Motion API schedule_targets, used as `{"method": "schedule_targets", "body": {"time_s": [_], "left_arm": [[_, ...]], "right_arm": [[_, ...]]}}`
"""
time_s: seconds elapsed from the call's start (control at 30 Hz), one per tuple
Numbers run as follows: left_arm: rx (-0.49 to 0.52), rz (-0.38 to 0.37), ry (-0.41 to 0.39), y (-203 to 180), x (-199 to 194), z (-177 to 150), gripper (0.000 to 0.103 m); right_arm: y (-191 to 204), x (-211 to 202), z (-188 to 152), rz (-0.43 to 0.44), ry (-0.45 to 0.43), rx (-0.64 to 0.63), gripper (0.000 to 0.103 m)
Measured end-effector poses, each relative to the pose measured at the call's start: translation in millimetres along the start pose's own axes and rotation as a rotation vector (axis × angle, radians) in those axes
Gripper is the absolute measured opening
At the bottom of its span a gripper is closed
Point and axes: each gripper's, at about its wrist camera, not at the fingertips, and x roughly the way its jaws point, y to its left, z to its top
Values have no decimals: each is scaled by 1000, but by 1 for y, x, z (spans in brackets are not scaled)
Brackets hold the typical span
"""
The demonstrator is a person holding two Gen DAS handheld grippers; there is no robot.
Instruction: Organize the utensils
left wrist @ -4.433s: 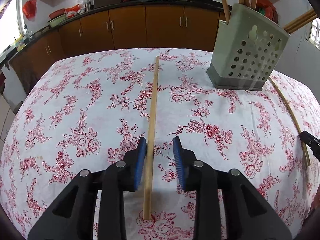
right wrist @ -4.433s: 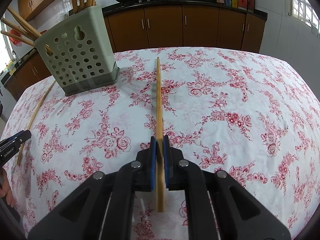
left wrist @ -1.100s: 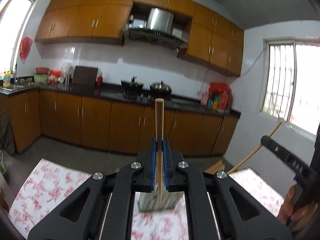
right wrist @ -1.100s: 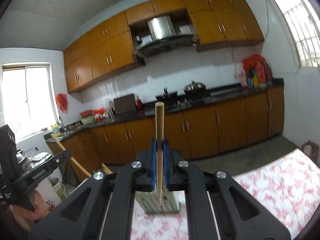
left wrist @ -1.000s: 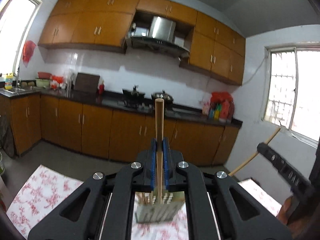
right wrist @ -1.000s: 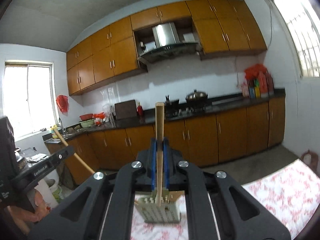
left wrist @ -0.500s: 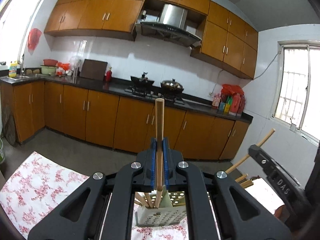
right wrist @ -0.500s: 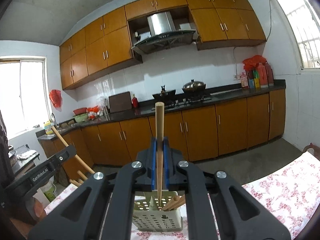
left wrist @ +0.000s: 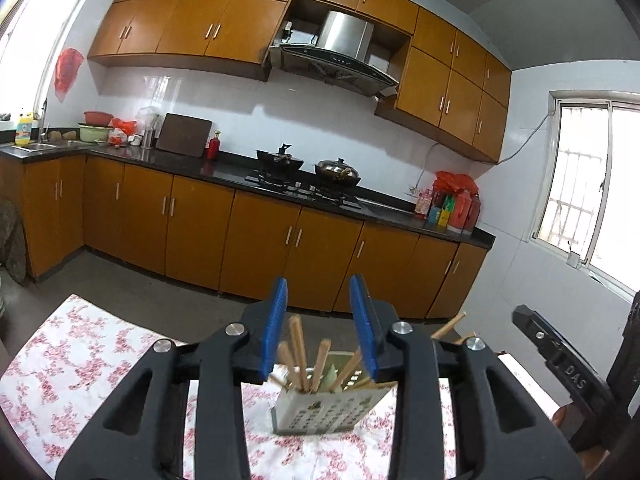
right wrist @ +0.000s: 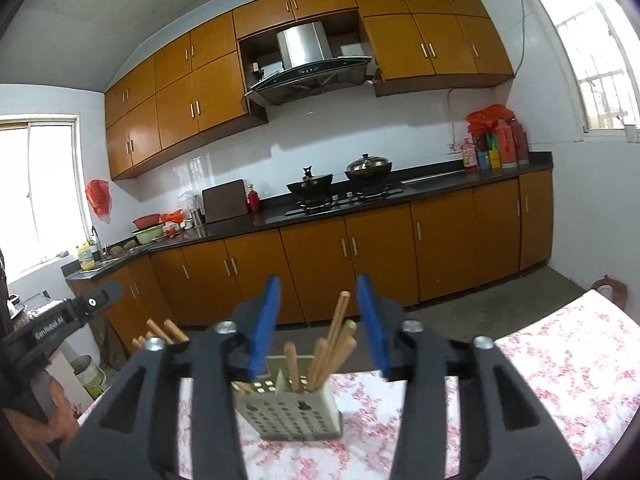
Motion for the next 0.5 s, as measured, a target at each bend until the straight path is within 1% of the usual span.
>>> {"method": "schedule_targets", "body": {"time_s": [0.03,0.07,0.1,0.17,0.2,0.27,0.3,0.37,0.43,0.5], "left_arm": [[2,2,3,2,-3,-2,38],[5,7,6,5,-8,-5,42],[8,10,12,7,-14,-10,45],[16,18,21,12,-23,-20,56],[28,27,24,15,-30,-29,60],[50,48,29,18,-40,-42,72],[56,55,33,19,-42,-47,75],[67,67,41,22,-49,-57,87],[92,83,44,22,-57,-70,94],[136,110,44,20,-65,-82,97]], "right_arm": [[-2,-8,-4,-8,2,-2,60],[-4,-14,-9,-13,5,-4,67],[-5,-22,-15,-17,12,-8,71],[-6,-32,-26,-31,23,-23,84],[-6,-38,-34,-42,31,-38,87],[-4,-48,-46,-55,38,-61,97],[-4,-52,-52,-62,41,-70,99],[-2,-60,-65,-70,47,-82,99],[2,-67,-76,-77,55,-100,99],[7,-72,-84,-93,62,-125,99]]}}
